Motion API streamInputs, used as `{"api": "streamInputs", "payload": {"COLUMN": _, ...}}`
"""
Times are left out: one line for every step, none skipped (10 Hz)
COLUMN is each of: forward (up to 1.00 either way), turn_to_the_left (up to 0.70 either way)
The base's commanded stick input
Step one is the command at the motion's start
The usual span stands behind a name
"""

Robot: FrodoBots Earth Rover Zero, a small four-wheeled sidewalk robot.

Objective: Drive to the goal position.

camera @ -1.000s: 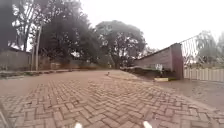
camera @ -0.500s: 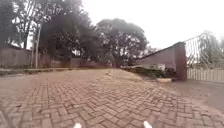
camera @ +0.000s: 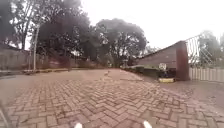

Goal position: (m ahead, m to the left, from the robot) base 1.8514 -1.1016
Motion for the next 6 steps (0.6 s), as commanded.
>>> {"api": "streamInputs", "payload": {"forward": 0.5, "turn_to_the_left": 0.0}}
{"api": "streamInputs", "payload": {"forward": 0.5, "turn_to_the_left": 0.0}}
{"api": "streamInputs", "payload": {"forward": 0.5, "turn_to_the_left": 0.0}}
{"api": "streamInputs", "payload": {"forward": 0.5, "turn_to_the_left": 0.0}}
{"api": "streamInputs", "payload": {"forward": 0.5, "turn_to_the_left": 0.0}}
{"api": "streamInputs", "payload": {"forward": 0.5, "turn_to_the_left": 0.0}}
